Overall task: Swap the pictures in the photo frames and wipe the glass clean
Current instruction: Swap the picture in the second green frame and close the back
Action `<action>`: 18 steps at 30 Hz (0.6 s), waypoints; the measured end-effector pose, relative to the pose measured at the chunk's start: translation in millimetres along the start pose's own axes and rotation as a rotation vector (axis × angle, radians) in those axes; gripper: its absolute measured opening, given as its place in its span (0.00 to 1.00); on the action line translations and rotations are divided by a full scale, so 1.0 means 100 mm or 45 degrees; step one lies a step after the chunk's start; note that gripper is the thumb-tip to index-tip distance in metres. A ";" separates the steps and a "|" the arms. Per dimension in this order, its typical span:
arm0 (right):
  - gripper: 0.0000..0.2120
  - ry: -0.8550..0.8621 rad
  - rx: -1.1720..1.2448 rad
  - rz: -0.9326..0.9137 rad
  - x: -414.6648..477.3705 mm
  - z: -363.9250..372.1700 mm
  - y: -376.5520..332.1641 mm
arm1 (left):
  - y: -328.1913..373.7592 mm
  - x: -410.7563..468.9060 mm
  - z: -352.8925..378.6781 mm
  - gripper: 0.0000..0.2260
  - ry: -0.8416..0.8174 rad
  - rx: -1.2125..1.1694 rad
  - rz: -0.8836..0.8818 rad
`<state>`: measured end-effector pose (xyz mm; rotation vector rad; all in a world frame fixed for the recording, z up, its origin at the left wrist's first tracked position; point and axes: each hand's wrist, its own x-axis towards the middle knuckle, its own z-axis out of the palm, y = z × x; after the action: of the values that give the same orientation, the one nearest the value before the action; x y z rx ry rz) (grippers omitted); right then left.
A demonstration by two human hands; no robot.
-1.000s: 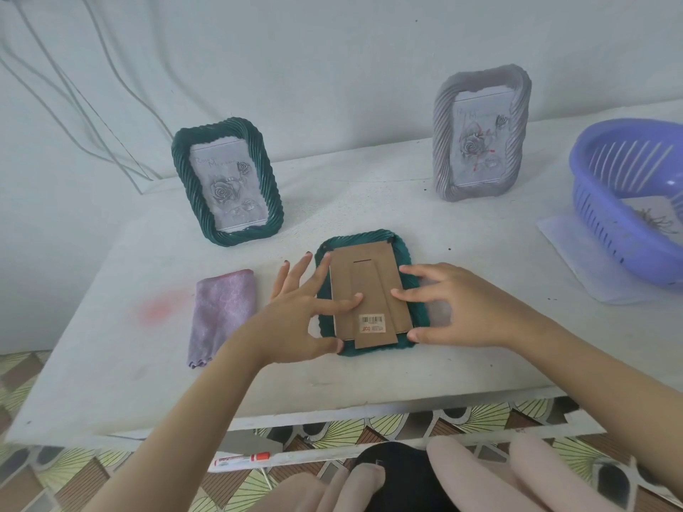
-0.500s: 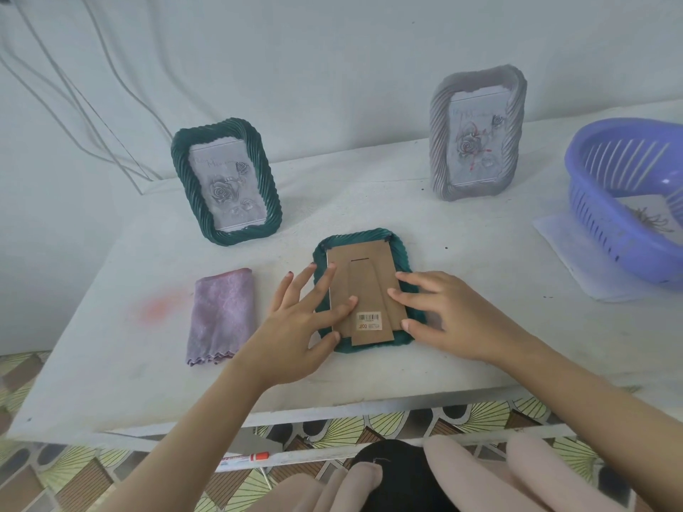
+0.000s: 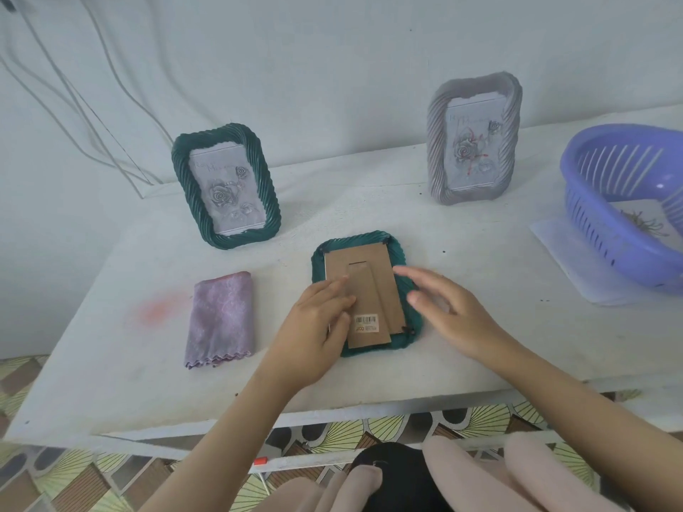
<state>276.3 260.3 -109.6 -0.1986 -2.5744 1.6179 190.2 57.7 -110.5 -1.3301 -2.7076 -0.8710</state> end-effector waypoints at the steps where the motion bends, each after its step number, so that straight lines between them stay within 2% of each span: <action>1: 0.14 0.061 0.242 0.063 0.01 -0.02 -0.04 | 0.07 0.05 -0.03 0.21 0.007 -0.036 -0.030; 4: 0.14 0.198 0.773 0.165 0.08 -0.08 -0.11 | 0.31 0.22 -0.10 0.23 0.026 -0.033 -0.179; 6: 0.18 0.212 0.973 0.202 0.12 -0.11 -0.16 | 0.48 0.33 -0.15 0.28 0.046 0.022 -0.291; 9: 0.23 0.156 1.145 0.188 0.16 -0.13 -0.25 | 0.70 0.46 -0.24 0.38 0.066 0.280 -0.398; 11: 0.24 0.081 1.181 0.187 0.18 -0.12 -0.30 | 0.75 0.51 -0.28 0.34 0.103 0.360 -0.381; 13: 0.22 0.042 1.131 0.191 0.22 -0.09 -0.31 | 0.76 0.52 -0.34 0.26 0.136 0.294 -0.390; 18: 0.11 0.115 0.838 0.251 0.29 -0.01 -0.20 | 0.67 0.45 -0.60 0.20 0.260 -0.141 -0.533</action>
<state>246.6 256.9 -90.8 -0.4597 -1.8691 2.3510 196.5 94.7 -16.6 -0.6401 -2.8464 -1.1253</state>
